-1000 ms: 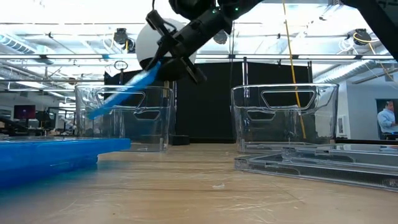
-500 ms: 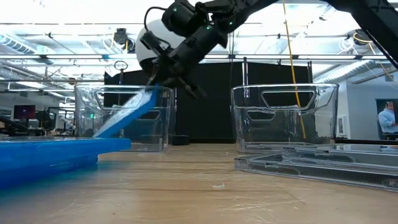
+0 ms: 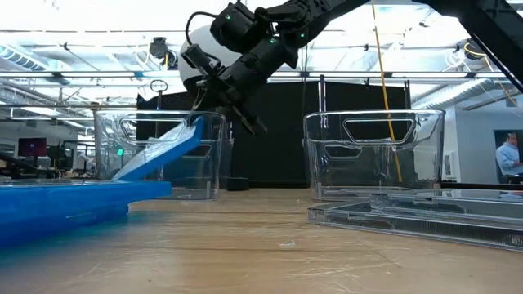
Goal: Pick & place jewel cases by type
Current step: Put the blue CD case into the left transparent bin
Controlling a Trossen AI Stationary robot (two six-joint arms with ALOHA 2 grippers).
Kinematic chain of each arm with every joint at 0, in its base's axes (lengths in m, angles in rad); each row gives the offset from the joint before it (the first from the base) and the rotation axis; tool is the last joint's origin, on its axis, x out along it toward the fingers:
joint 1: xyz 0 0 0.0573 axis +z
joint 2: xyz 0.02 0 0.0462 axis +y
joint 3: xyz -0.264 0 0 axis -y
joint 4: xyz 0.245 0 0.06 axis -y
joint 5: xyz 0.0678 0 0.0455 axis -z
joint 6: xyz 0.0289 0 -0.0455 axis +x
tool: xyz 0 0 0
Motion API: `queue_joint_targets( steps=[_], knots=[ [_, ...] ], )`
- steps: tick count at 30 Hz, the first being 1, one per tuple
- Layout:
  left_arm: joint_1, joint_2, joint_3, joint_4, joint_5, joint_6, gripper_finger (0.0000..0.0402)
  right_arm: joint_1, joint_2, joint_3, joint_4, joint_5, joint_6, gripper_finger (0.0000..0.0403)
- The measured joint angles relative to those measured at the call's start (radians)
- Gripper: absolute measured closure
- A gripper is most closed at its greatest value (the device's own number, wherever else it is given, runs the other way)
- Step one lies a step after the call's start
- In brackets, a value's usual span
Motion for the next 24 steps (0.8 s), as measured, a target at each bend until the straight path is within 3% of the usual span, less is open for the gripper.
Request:
queue_joint_targets(
  steps=[11,24],
  knots=[
    [0.000,0.000,0.000,0.000,0.000,0.001,0.0364,0.004,0.000,0.000,0.002,0.015,-0.020,0.0235],
    [0.001,0.000,0.000,0.001,0.000,0.008,0.0364,0.003,-0.003,0.000,-0.065,0.015,-0.089,0.0222]
  ],
)
